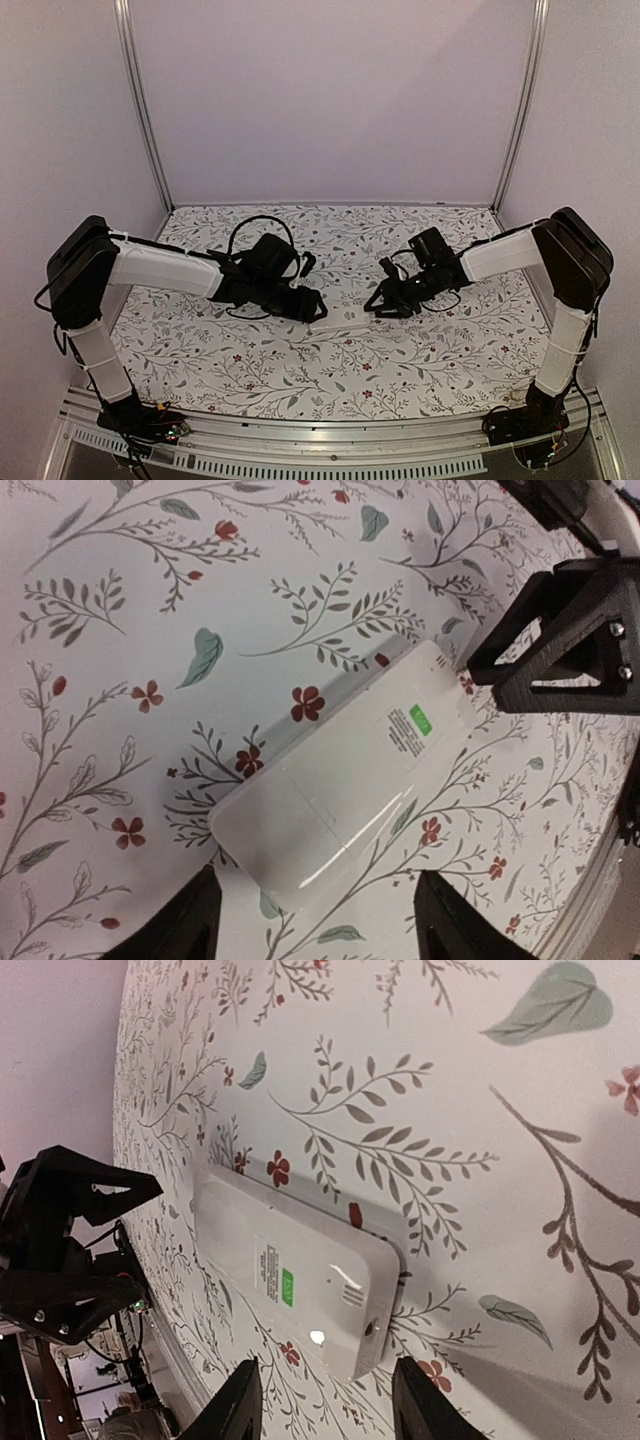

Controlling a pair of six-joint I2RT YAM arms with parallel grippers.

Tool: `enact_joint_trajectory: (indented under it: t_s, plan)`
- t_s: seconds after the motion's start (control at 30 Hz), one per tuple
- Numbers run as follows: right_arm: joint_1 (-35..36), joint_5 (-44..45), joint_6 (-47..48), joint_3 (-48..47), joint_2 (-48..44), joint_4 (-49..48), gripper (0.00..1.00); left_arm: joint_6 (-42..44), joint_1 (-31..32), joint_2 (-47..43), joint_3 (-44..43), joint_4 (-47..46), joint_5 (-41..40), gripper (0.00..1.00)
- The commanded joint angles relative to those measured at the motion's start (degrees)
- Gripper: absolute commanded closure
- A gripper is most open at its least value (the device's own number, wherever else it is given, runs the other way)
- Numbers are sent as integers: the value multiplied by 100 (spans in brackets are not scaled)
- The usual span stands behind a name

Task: Load the batteries into the remote control
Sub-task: Press the battery cover on the remote control, then pick up the remote control from the center of the board.

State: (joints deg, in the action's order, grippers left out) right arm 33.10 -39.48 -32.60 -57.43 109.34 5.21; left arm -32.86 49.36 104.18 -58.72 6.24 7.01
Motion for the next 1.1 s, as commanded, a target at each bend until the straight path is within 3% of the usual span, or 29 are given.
enact_joint_trajectory:
  t_s: [0.0,0.1,0.27,0.33,0.4,0.53,0.7,1.07]
  plan:
    - [-246,-11,105,160,-635,-202,50,1360,-319,-614,-303,465,406,20]
    - [-360,161,313,181,-973,-13,41,2300,-322,-545,-694,992,464,1]
    - [-586,672,723,250,-1775,312,31,3438,-307,24,-1472,1741,784,1]
    - [-607,1042,1047,321,-2186,461,21,3862,-261,270,-1784,2041,818,0]
    - [-605,1380,1368,445,-2722,450,2,4212,-221,478,-2026,2172,831,1]
    - [-610,1932,1562,668,-3544,120,1,4716,-189,937,-2471,2445,931,2]
    - [-613,3045,961,793,-3957,19,1,5190,-66,1608,-3191,3032,1063,3]
    - [-613,2729,1063,1219,-4732,-460,1,5725,88,2418,-3939,3739,733,10]
